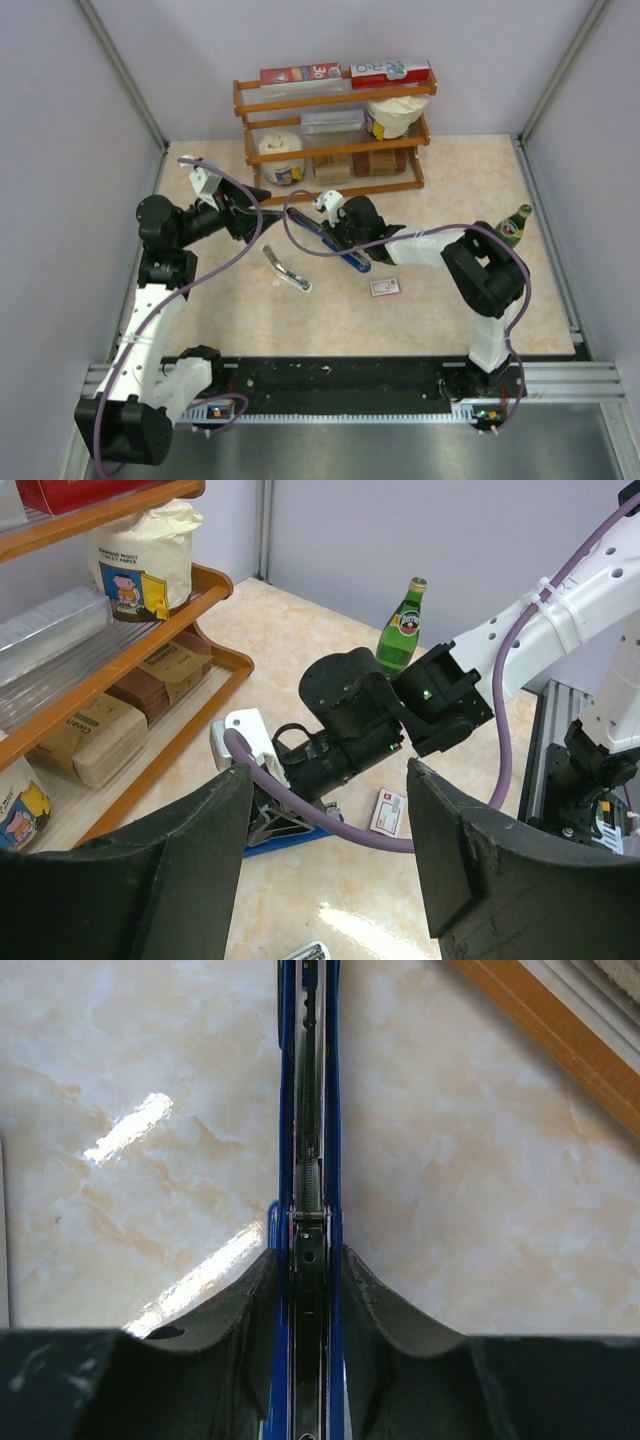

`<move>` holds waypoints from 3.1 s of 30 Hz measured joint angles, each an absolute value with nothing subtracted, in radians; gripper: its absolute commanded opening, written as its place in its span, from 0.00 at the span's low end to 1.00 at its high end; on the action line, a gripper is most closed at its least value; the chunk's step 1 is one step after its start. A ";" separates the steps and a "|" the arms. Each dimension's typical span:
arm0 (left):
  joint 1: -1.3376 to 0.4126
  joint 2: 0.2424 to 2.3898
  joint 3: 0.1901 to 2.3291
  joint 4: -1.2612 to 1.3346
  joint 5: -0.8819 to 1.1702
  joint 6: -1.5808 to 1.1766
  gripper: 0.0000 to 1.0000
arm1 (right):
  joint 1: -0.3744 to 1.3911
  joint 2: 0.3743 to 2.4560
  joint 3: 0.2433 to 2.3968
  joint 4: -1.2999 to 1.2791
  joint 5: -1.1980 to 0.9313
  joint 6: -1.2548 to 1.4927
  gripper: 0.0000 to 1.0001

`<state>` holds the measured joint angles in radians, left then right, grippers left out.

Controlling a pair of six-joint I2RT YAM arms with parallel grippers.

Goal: Load the staples into the stapler

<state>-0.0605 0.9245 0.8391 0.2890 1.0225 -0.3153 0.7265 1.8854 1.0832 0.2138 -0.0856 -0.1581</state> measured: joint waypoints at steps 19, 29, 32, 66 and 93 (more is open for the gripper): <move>-0.061 0.925 0.831 0.238 1.040 -0.221 0.71 | 0.710 1.615 1.080 0.072 -0.161 -0.323 0.63; -0.262 0.944 0.837 -0.039 0.974 0.092 0.77 | 0.554 1.179 0.834 -0.167 -0.303 -0.583 0.64; -0.409 0.994 0.847 -0.136 0.906 0.212 0.78 | 0.486 1.108 0.759 -0.282 -0.337 -0.606 0.63; -0.930 1.940 1.336 -0.342 0.472 0.463 0.85 | -0.154 0.772 0.738 -0.437 -0.641 -0.434 0.66; -0.941 2.037 1.398 -0.344 0.412 0.473 0.33 | -0.154 0.772 0.726 -0.443 -0.663 -0.434 0.66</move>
<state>-0.9413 2.0373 1.3975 -0.3439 0.4118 0.4728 -0.1539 0.7715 0.7258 -0.4427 -0.6628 -0.4335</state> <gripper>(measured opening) 0.339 0.658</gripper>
